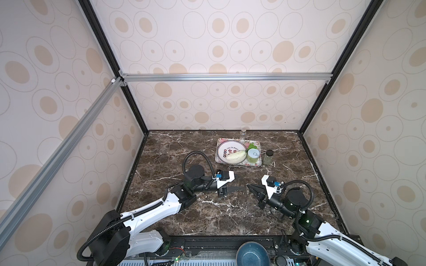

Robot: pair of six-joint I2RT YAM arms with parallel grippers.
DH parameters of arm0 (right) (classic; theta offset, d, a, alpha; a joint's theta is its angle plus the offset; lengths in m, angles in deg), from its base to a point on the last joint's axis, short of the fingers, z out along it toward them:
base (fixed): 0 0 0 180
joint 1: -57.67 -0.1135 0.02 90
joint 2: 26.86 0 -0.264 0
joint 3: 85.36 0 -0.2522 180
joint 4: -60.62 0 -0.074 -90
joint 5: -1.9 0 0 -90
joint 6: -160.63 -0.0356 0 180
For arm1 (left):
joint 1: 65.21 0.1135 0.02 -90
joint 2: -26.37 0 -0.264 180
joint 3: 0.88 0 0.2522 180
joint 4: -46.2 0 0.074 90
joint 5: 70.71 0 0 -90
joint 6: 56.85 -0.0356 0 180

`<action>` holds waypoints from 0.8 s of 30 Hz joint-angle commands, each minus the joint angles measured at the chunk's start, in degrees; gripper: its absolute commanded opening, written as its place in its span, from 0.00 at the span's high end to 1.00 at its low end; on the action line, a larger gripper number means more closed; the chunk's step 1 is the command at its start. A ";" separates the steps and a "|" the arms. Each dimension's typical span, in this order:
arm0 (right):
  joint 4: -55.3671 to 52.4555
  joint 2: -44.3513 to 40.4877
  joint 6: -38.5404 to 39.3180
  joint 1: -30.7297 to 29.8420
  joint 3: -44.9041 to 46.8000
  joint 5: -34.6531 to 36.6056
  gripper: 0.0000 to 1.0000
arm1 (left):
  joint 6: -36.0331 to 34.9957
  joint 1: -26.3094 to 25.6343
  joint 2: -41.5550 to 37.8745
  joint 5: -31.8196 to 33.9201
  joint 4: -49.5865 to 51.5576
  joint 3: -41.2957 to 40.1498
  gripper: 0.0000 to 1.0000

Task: Attach keys to a key ring
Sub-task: Insert the key into the keyring.

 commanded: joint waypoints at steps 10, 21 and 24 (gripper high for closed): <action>-7.59 7.71 -6.45 -0.06 -7.16 13.83 1.00 | 5.83 -0.34 1.73 16.34 1.73 4.08 0.49; -11.24 11.62 -4.08 0.01 -10.03 6.50 1.00 | -0.61 -0.34 4.76 14.95 10.52 8.30 0.56; -11.26 11.65 -3.85 -0.06 -10.00 5.62 1.00 | -2.04 -0.32 4.62 12.26 11.75 8.52 0.56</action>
